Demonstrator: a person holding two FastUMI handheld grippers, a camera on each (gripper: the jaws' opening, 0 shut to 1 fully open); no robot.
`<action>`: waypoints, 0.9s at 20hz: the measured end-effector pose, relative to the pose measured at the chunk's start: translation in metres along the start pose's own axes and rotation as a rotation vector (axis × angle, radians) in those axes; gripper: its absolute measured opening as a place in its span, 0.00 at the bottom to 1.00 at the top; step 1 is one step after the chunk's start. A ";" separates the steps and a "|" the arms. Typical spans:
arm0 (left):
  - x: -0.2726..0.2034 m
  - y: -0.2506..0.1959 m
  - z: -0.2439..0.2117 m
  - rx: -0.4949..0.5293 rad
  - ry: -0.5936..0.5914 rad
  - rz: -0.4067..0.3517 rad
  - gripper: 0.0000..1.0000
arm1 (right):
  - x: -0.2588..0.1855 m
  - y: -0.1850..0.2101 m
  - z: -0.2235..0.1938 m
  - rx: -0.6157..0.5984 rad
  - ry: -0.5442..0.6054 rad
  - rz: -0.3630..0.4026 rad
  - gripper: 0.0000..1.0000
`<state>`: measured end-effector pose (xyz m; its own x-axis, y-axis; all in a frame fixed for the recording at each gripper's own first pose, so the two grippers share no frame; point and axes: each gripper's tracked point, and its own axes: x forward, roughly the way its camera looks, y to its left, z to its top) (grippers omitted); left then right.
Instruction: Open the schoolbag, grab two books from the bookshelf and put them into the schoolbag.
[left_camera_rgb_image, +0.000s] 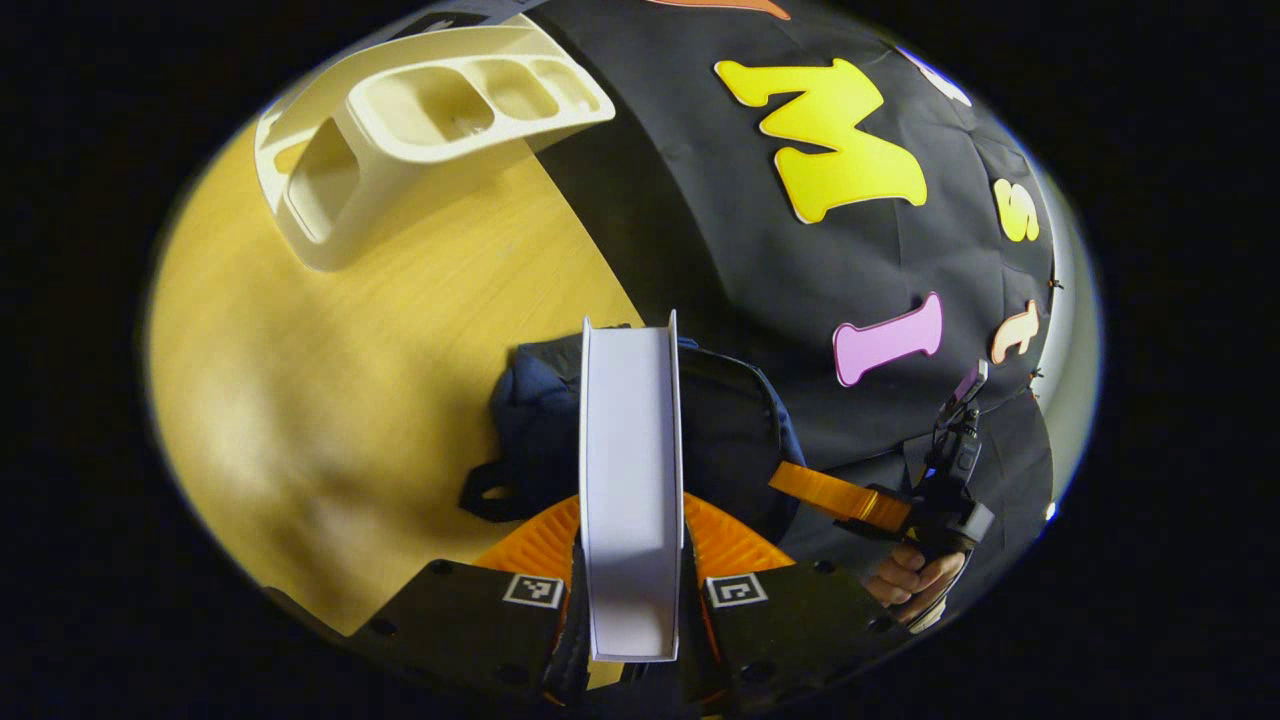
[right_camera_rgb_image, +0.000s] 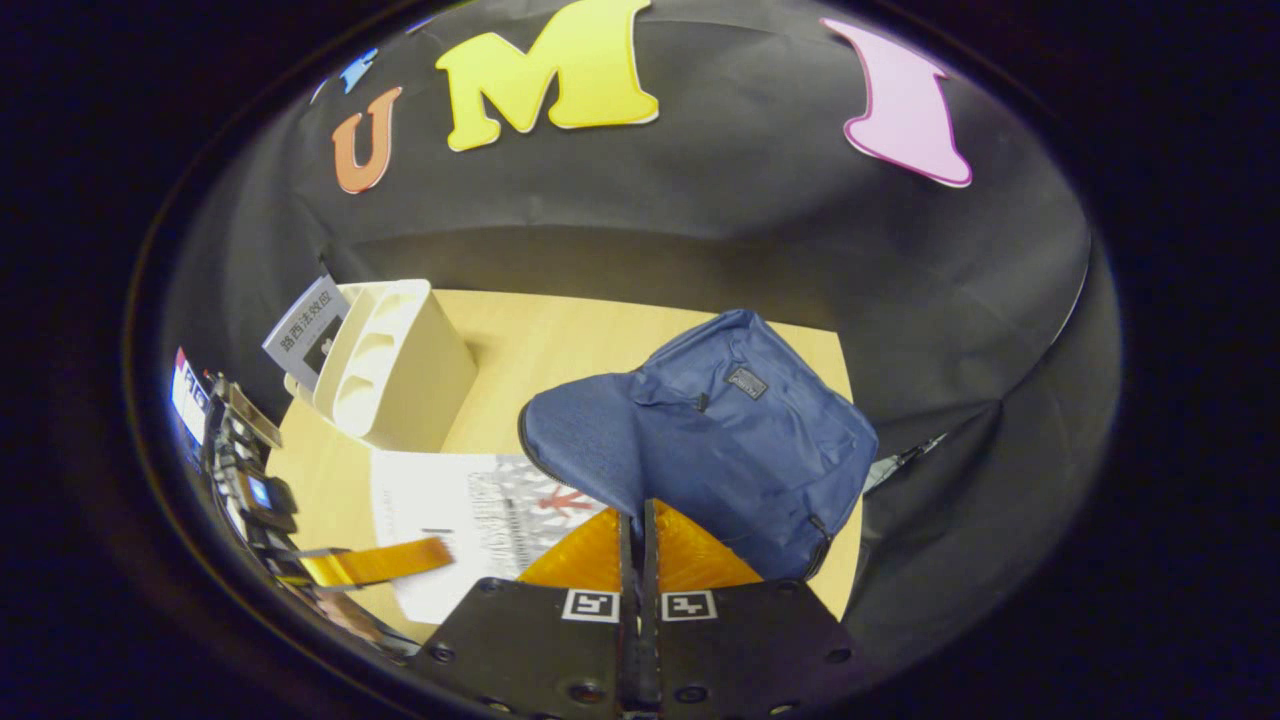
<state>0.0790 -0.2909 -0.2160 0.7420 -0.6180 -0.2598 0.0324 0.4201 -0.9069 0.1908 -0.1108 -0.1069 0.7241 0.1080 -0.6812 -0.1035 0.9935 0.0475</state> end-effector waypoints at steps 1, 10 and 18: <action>0.018 0.001 0.000 -0.019 -0.012 -0.001 0.42 | 0.000 0.001 0.000 -0.008 0.009 0.001 0.01; 0.145 -0.007 -0.002 -0.166 -0.056 -0.163 0.37 | -0.005 0.016 0.003 -0.151 0.037 0.047 0.01; 0.202 -0.006 -0.007 -0.220 -0.051 -0.176 0.39 | -0.004 0.015 0.004 -0.084 0.033 0.093 0.01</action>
<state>0.2246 -0.4230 -0.2656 0.7707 -0.6321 -0.0803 0.0217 0.1520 -0.9881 0.1886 -0.0958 -0.1006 0.6864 0.1968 -0.7001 -0.2267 0.9726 0.0511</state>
